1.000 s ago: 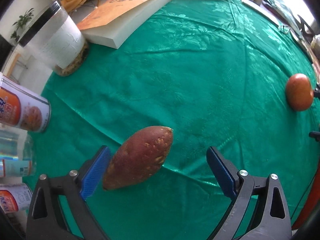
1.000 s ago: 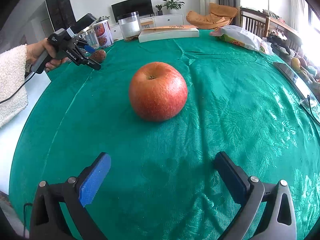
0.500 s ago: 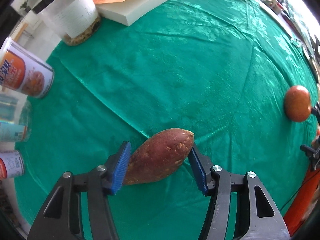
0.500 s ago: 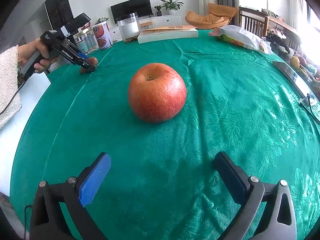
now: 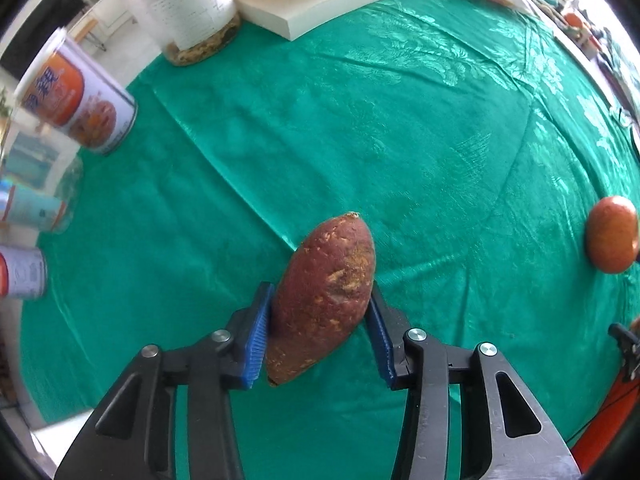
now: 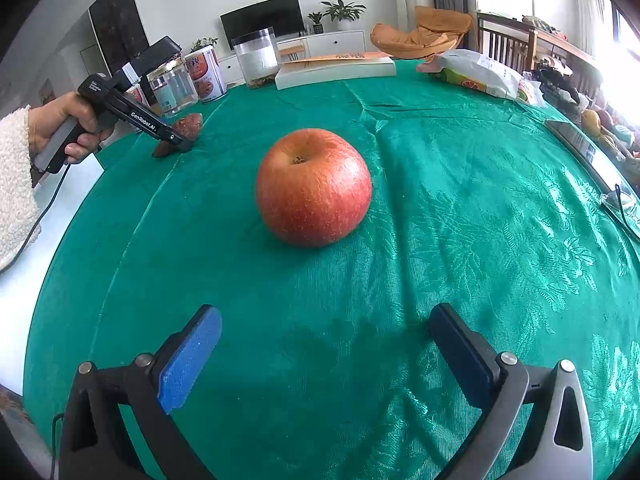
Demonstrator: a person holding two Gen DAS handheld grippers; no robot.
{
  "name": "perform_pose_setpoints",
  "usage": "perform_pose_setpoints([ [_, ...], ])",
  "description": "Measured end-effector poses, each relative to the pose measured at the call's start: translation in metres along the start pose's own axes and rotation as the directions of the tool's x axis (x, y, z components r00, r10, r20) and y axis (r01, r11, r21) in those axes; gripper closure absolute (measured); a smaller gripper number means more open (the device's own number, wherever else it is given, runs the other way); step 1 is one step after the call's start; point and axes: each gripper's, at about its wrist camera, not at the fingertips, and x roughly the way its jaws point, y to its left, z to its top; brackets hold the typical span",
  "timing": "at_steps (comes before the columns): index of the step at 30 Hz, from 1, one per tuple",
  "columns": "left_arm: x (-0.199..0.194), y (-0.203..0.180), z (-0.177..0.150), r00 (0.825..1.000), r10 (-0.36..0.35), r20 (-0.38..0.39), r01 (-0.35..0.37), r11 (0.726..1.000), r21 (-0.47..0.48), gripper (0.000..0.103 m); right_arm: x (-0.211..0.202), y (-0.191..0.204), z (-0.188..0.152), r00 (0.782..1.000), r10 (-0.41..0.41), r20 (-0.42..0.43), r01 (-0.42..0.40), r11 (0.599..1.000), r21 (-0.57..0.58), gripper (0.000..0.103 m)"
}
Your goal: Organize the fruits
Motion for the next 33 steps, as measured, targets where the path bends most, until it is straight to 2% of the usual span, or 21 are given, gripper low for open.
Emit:
perform_pose_setpoints([
  [2, -0.007, -0.010, -0.025, 0.999, -0.045, 0.005, 0.045, 0.993, -0.110, 0.058, 0.000, 0.000, 0.000, 1.000, 0.002, 0.002, -0.002, 1.000, 0.004, 0.000],
  [4, -0.016, -0.024, -0.054, 0.990, -0.139, 0.008, 0.137, 0.965, -0.225, 0.058, 0.000, -0.001, 0.000, 1.000, 0.001, 0.002, -0.001, 1.000, 0.006, 0.000],
  [6, -0.024, -0.041, -0.086, 0.970, -0.242, 0.029, 0.239, 0.917, -0.320, 0.058, 0.000, -0.001, 0.000, 1.000, -0.002, 0.003, 0.002, 1.000, 0.007, 0.000],
  [8, -0.029, -0.058, -0.120, 0.944, -0.325, 0.056, 0.318, 0.849, -0.422, 0.058, 0.001, -0.001, 0.000, 1.000, -0.006, 0.001, 0.006, 1.000, 0.005, 0.000],
  [9, -0.029, -0.063, -0.134, 0.935, -0.348, 0.071, 0.338, 0.813, -0.474, 0.058, 0.001, 0.000, 0.000, 1.000, -0.009, 0.000, 0.009, 1.000, 0.002, 0.000],
  [10, -0.029, -0.069, -0.146, 0.934, -0.346, 0.092, 0.344, 0.793, -0.504, 0.057, 0.001, 0.001, 0.000, 1.000, -0.013, -0.001, 0.013, 1.000, 0.000, 0.000],
  [11, -0.029, -0.073, -0.156, 0.944, -0.305, 0.125, 0.325, 0.794, -0.514, 0.057, 0.002, 0.001, 0.000, 1.000, -0.018, -0.002, 0.018, 1.000, -0.004, 0.000],
  [13, -0.030, -0.086, -0.171, 0.974, -0.147, 0.170, 0.214, 0.836, -0.505, 0.057, 0.002, 0.003, 0.001, 1.000, -0.027, -0.005, 0.027, 1.000, -0.008, 0.000],
  [14, -0.030, -0.090, -0.177, 0.979, -0.066, 0.192, 0.156, 0.852, -0.500, 0.057, 0.003, 0.003, 0.001, 0.999, -0.033, -0.006, 0.033, 0.999, -0.011, 0.000],
  [16, -0.028, -0.091, -0.177, 0.973, 0.036, 0.228, 0.084, 0.866, -0.493, 0.057, 0.003, 0.004, 0.000, 0.999, -0.050, -0.010, 0.050, 0.999, -0.017, 0.000],
  [18, -0.027, -0.083, -0.190, 0.955, 0.119, 0.271, 0.032, 0.870, -0.492, 0.057, 0.004, 0.006, 0.000, 0.997, -0.071, -0.016, 0.071, 0.997, -0.025, 0.000],
  [19, -0.027, -0.084, -0.195, 0.946, 0.161, 0.282, -0.001, 0.869, -0.494, 0.048, 0.005, 0.007, 0.000, 0.997, -0.079, -0.019, 0.078, 0.996, -0.031, 0.000],
  [20, -0.029, -0.083, -0.203, 0.939, 0.193, 0.286, -0.027, 0.867, -0.497, 0.030, 0.005, 0.008, 0.000, 0.996, -0.085, -0.021, 0.085, 0.996, -0.037, 0.000],
  [22, -0.037, -0.080, -0.223, 0.925, 0.222, 0.309, -0.045, 0.870, -0.492, 0.016, 0.006, 0.009, -0.001, 0.995, -0.094, -0.025, 0.092, 0.995, -0.045, 0.000],
  [24, -0.038, -0.086, -0.236, 0.915, 0.250, 0.316, -0.079, 0.881, -0.467, 0.016, 0.006, 0.009, -0.001, 0.995, -0.096, -0.027, 0.095, 0.994, -0.049, 0.000],
  [26, -0.034, -0.082, -0.243, 0.912, 0.285, 0.294, -0.126, 0.879, -0.460, 0.016, 0.006, 0.010, -0.001, 0.995, -0.100, -0.029, 0.099, 0.994, -0.053, 0.000],
  [28, -0.033, -0.078, -0.251, 0.906, 0.287, 0.310, -0.112, 0.870, -0.479, 0.015, 0.008, 0.011, -0.001, 0.993, -0.114, -0.034, 0.112, 0.992, -0.065, 0.000],
  [31, -0.034, -0.065, -0.264, 0.913, 0.259, 0.315, -0.051, 0.839, -0.542, 0.013, 0.009, 0.015, -0.001, 0.990, -0.137, -0.043, 0.134, 0.988, -0.079, 0.000],
  [33, -0.033, -0.064, -0.269, 0.907, 0.281, 0.314, -0.063, 0.827, -0.558, 0.009, 0.010, 0.014, -0.001, 0.989, -0.138, -0.045, 0.135, 0.988, -0.078, 0.000],
])
